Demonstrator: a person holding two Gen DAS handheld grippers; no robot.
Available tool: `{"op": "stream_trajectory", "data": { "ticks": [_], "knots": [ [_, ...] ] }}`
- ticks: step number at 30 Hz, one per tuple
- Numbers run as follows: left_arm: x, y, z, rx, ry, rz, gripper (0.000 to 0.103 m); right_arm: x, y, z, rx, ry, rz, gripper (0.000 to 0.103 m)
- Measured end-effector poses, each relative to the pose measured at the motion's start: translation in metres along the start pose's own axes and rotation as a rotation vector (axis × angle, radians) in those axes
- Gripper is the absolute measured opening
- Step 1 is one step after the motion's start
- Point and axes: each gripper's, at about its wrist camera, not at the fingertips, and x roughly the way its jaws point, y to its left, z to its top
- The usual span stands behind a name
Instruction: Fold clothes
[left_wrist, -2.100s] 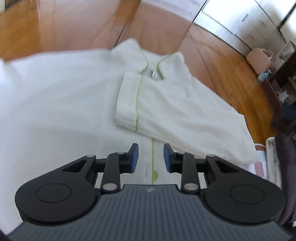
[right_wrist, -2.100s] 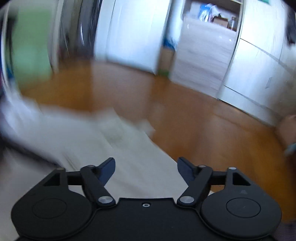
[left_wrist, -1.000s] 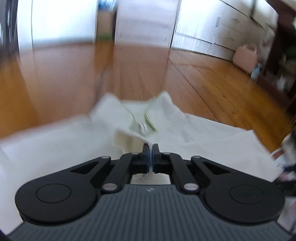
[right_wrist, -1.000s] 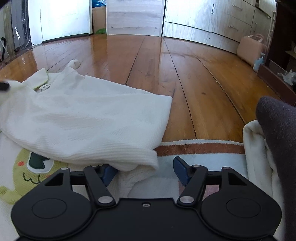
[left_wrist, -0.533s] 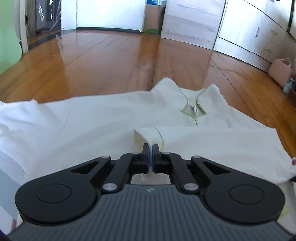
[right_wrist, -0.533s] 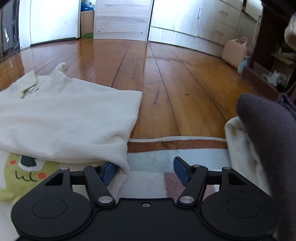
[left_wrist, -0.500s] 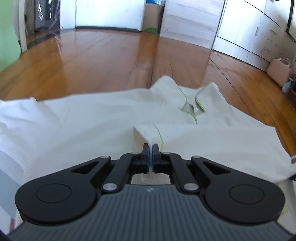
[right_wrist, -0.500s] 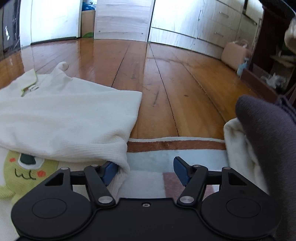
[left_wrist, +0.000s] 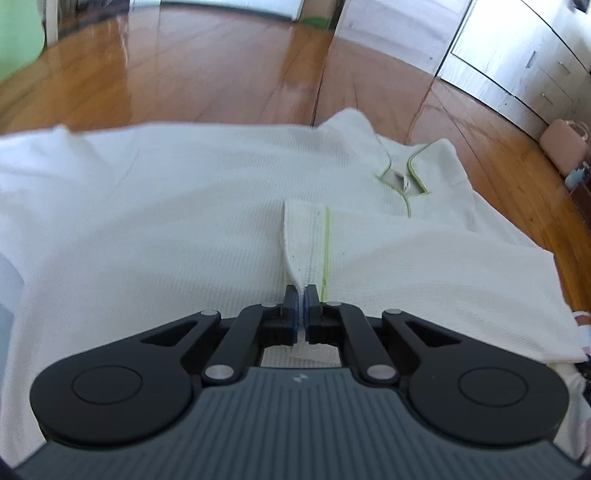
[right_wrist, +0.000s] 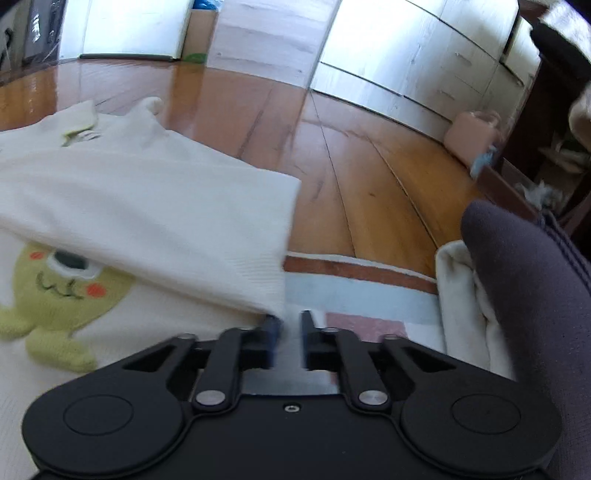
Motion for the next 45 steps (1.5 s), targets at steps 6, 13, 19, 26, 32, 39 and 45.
{"op": "stream_trajectory", "data": {
  "ticks": [6,13,19,26,32,39,45],
  "knots": [
    [-0.003,0.028,0.012,-0.112,0.041,0.084,0.021,0.001,-0.037,0.007,0.248,0.154,0.262,0.069],
    [0.003,0.05,0.019,-0.149,0.117,-0.078,0.038,0.001,-0.054,0.015,0.525,0.325,0.687,0.071],
    [-0.018,0.04,0.032,-0.004,0.044,0.024,0.039,-0.006,0.004,0.044,0.342,0.26,0.685,0.072],
    [-0.064,0.128,0.062,-0.13,-0.1,0.126,0.051,-0.014,0.072,0.079,0.13,0.183,0.677,0.071],
    [-0.068,0.254,0.082,-0.247,-0.165,0.266,0.053,-0.017,0.137,0.11,-0.059,0.128,0.654,0.071],
    [-0.075,0.349,0.105,-0.384,-0.254,0.473,0.064,-0.021,0.174,0.122,-0.088,0.135,0.672,0.071],
    [-0.052,0.38,0.108,-0.38,-0.266,0.532,0.073,-0.029,0.166,0.112,-0.121,0.139,0.634,0.071]
  ]
}}
